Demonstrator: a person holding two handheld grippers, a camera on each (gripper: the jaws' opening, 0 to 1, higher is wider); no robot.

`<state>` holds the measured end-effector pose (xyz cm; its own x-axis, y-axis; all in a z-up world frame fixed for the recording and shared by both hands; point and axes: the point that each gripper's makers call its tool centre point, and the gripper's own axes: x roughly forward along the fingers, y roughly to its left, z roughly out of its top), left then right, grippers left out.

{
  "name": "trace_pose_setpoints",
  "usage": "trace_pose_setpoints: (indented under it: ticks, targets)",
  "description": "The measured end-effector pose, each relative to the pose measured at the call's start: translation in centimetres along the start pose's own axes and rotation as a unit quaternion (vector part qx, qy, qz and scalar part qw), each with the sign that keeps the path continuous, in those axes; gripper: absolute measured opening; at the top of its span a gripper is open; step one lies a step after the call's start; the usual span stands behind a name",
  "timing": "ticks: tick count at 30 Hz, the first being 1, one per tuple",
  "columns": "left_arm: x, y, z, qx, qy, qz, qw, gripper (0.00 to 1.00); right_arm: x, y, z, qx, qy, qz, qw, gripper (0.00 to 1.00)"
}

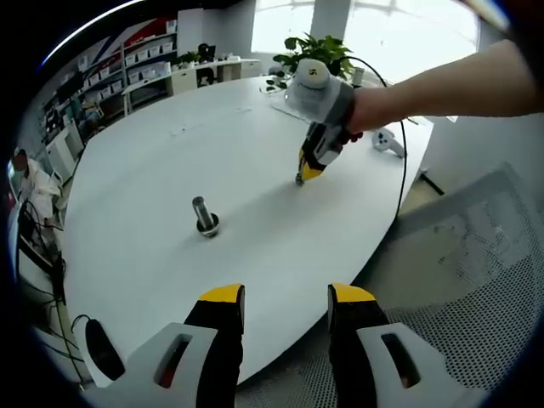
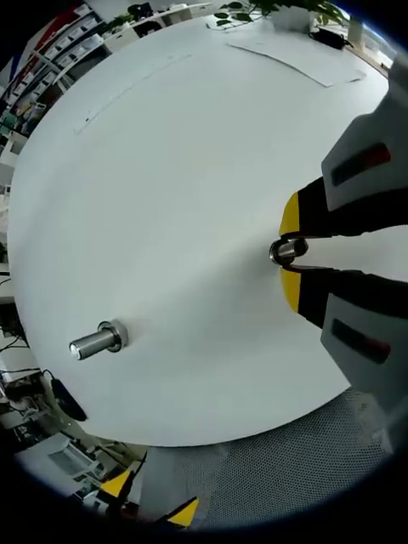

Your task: Place the washer onto the threaded stud by aligning its center hole with the stud, sliding it down to the base, and recovering from edge contact or off-axis alignment until the washer reaches the visible bottom stop.

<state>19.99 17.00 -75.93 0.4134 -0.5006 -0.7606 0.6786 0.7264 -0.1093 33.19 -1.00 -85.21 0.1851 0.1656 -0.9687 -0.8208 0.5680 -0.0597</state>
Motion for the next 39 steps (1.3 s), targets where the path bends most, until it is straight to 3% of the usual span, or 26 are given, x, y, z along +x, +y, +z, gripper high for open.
trace_pose_setpoints:
  ticks: [12,23,32,36,39]
  targets:
    - [0.0,0.0,-0.1,0.0,0.002,0.004,1.0,0.37,0.4,0.1,-0.7,0.011,-0.001,0.004,0.9999,0.18]
    - [0.0,-0.1,-0.1,0.004,0.004,0.003,1.0,0.37,-1.8,0.1,-1.2,0.022,-0.04,-0.015,0.9988,0.24]
    - [0.1,-0.4,-0.2,0.01,0.006,-0.001,0.9999,0.37,-4.9,1.4,-0.8,0.078,-0.118,-0.031,0.9894,0.24]
    - [0.1,-0.5,-0.1,0.012,0.005,-0.002,0.9999,0.37,-6.4,2.7,-0.9,0.119,-0.157,-0.031,0.9798,0.24]
    - [0.1,-0.5,0.0,0.013,0.003,-0.003,0.9999,0.37,-7.2,3.5,-1.5,0.129,-0.169,-0.04,0.9764,0.24]
